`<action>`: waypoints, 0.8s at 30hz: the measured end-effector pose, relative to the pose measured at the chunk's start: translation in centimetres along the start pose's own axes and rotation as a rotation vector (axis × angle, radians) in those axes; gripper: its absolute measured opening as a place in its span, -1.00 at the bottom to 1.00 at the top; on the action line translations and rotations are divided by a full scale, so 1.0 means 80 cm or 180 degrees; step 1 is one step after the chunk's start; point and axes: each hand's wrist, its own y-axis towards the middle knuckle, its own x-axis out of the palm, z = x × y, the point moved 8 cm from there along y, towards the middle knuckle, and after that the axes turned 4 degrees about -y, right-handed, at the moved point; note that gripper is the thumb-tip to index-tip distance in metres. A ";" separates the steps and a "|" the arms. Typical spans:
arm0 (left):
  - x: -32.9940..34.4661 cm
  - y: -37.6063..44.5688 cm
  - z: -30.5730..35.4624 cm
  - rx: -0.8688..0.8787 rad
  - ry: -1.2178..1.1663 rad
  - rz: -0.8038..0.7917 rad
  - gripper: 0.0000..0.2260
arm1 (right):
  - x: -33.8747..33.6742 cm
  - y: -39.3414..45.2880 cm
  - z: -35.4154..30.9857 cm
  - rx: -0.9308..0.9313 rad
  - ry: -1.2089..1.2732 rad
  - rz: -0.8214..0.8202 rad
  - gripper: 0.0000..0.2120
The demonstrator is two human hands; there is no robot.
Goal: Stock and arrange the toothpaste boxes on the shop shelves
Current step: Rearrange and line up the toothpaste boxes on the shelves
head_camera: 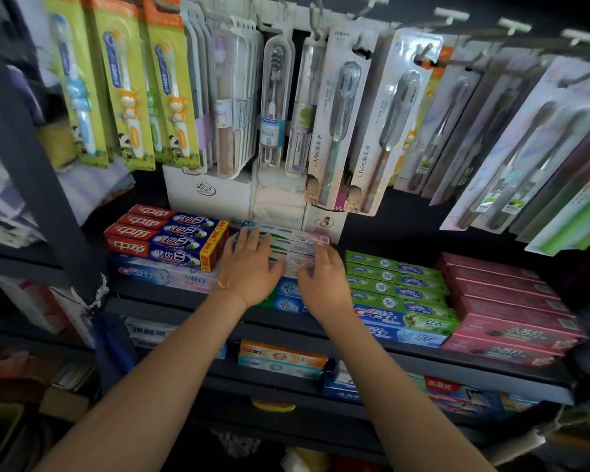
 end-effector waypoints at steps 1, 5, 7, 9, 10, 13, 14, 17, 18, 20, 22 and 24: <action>0.001 -0.001 -0.001 -0.0018 0.0020 -0.0015 -0.40 | -0.001 -0.001 -0.002 -0.0044 -0.0133 -0.0012 -0.51; 0.009 -0.004 -0.001 -0.0016 0.0148 -0.0095 -0.38 | 0.006 -0.002 -0.005 -0.0195 -0.0765 -0.0453 -0.53; 0.007 -0.004 -0.002 0.0009 -0.0024 -0.0079 -0.41 | 0.004 0.000 -0.004 -0.0281 -0.0692 -0.0419 -0.55; -0.016 -0.012 -0.003 0.0197 -0.0316 0.0414 -0.50 | -0.010 -0.001 -0.003 -0.0398 -0.0366 -0.0019 -0.62; -0.035 -0.026 -0.003 0.0340 -0.0527 0.0902 -0.56 | -0.021 -0.004 -0.001 -0.0483 -0.0236 0.0316 -0.66; -0.062 -0.093 -0.026 -0.0005 -0.1347 0.1984 -0.83 | -0.060 -0.035 0.000 -0.0762 -0.0110 0.1376 -0.76; -0.043 -0.106 -0.038 -0.0492 -0.1881 0.1811 -0.83 | -0.064 -0.046 0.002 -0.0723 -0.0064 0.1471 -0.81; 0.052 -0.119 -0.047 -0.1975 -0.4401 0.0856 -0.81 | -0.038 -0.069 0.016 -0.0337 0.0078 0.1149 -0.92; 0.072 -0.119 -0.042 -0.2233 -0.4974 0.0666 -0.84 | -0.026 -0.076 0.021 -0.0172 0.0175 0.0974 -0.95; 0.088 -0.117 -0.033 -0.2416 -0.5596 0.0519 -0.88 | 0.002 -0.090 0.034 0.0265 0.0442 0.0536 -0.99; 0.092 -0.115 -0.029 -0.2358 -0.5741 0.0499 -0.87 | 0.027 -0.103 0.048 0.0782 0.0673 0.0088 -0.82; 0.090 -0.117 -0.026 -0.2257 -0.5650 0.0467 -0.92 | 0.045 -0.112 0.059 0.1173 0.0945 -0.0174 -0.57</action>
